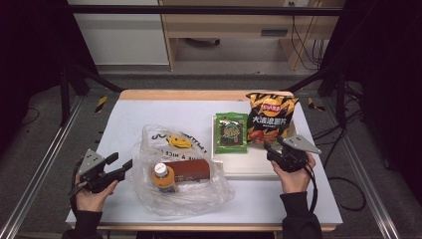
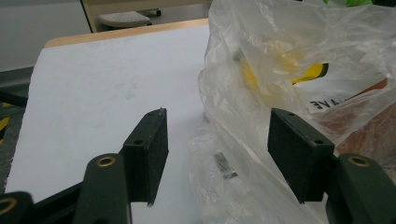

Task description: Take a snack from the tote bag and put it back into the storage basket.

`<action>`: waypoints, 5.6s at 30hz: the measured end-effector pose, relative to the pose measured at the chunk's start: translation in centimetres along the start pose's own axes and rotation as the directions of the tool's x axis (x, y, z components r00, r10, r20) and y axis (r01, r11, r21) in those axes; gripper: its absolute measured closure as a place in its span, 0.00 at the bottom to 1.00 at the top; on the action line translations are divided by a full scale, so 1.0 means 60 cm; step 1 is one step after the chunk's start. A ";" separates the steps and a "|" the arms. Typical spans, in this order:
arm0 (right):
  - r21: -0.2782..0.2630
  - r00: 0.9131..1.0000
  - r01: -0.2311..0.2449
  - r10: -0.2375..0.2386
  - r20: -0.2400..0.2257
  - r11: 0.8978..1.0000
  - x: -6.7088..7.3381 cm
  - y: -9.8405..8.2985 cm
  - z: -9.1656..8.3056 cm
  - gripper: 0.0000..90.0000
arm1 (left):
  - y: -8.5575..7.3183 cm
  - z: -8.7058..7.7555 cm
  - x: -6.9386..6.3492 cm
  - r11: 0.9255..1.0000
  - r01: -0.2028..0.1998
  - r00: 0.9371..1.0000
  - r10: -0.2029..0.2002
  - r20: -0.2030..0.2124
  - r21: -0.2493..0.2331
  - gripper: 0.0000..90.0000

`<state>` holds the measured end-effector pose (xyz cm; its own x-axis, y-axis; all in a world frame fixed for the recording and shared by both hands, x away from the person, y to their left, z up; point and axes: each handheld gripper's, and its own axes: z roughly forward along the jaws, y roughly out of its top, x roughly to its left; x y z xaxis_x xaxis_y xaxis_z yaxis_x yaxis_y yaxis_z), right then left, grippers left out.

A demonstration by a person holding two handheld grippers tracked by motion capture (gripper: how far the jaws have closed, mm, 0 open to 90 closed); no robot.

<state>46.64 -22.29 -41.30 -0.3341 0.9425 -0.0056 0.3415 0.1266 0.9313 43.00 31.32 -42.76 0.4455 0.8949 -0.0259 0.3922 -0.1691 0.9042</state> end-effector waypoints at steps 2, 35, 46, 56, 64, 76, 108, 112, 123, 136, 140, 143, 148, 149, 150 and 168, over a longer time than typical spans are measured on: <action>-0.001 0.999 0.012 -0.013 -0.031 1.000 0.010 -0.002 -0.003 0.50 | 0.003 -0.002 -0.003 1.000 0.000 1.000 0.000 0.009 -0.009 0.42; -0.012 0.890 0.145 -0.136 -0.436 0.989 0.191 0.018 -0.005 0.55 | 0.050 -0.016 -0.049 0.999 -0.012 0.995 0.017 0.102 -0.049 0.57; 0.003 0.855 0.189 -0.163 -0.493 0.982 0.224 0.017 0.006 0.76 | 0.086 -0.002 -0.085 0.996 -0.074 0.984 0.080 0.162 -0.043 0.83; 0.053 0.829 0.239 -0.176 -0.531 0.970 0.257 0.012 0.024 1.00 | 0.131 0.047 -0.132 0.988 -0.154 0.961 0.151 0.232 -0.008 0.99; 0.115 0.848 0.288 -0.198 -0.491 0.951 0.263 -0.004 0.051 1.00 | 0.095 0.082 -0.120 0.978 -0.170 0.964 0.140 0.226 0.121 1.00; 0.153 0.865 0.302 -0.203 -0.459 0.941 0.244 -0.031 0.063 0.94 | 0.034 0.083 -0.076 0.970 -0.136 0.979 0.100 0.178 0.203 1.00; 0.161 0.843 0.286 -0.168 -0.511 0.945 0.263 -0.058 0.047 0.77 | -0.006 0.111 -0.038 0.961 -0.101 0.991 0.074 0.114 0.256 1.00; 0.150 0.842 0.270 -0.158 -0.515 0.951 0.256 -0.057 0.046 0.75 | -0.005 0.101 -0.035 0.968 -0.092 0.992 0.069 0.105 0.236 1.00; 0.050 0.826 0.269 -0.204 -0.525 0.962 0.265 0.006 0.042 0.74 | -0.003 0.018 -0.038 0.991 -0.056 0.995 0.045 0.089 0.125 1.00; 0.155 0.834 0.372 -0.256 -0.489 0.915 0.289 -0.005 0.094 0.48 | -0.050 0.019 -0.058 0.972 -0.098 0.992 0.078 0.102 0.212 1.00; 0.157 0.831 0.357 -0.236 -0.504 0.921 0.287 -0.007 0.097 0.43 | -0.055 0.027 -0.057 0.968 -0.100 0.992 0.078 0.101 0.230 1.00; 0.148 0.818 0.375 -0.251 -0.518 0.915 0.289 -0.010 0.097 0.40 | -0.056 0.029 -0.053 0.967 -0.098 0.992 0.076 0.098 0.235 1.00; 0.139 0.813 0.368 -0.246 -0.527 0.919 0.288 -0.012 0.102 0.38 | -0.056 0.031 -0.050 0.967 -0.094 0.992 0.073 0.098 0.236 1.00; 0.136 0.814 0.368 -0.248 -0.525 0.920 0.289 -0.012 0.103 0.37 | -0.056 0.031 -0.050 0.967 -0.101 0.992 0.079 0.101 0.232 1.00; 0.132 0.811 0.371 -0.252 -0.529 0.919 0.290 -0.013 0.104 0.36 | -0.056 0.031 -0.051 0.969 -0.097 0.992 0.076 0.100 0.228 1.00; 0.161 0.798 0.406 -0.263 -0.543 0.900 0.301 -0.018 0.085 0.46 | -0.055 0.037 -0.043 0.968 -0.095 0.993 0.076 0.088 0.231 1.00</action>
<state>44.72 -3.81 -44.30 -0.8331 0.5508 -0.0513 0.3130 0.5459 0.7772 42.34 28.64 -46.59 0.5432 0.8396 0.0059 0.5234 -0.3442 0.7795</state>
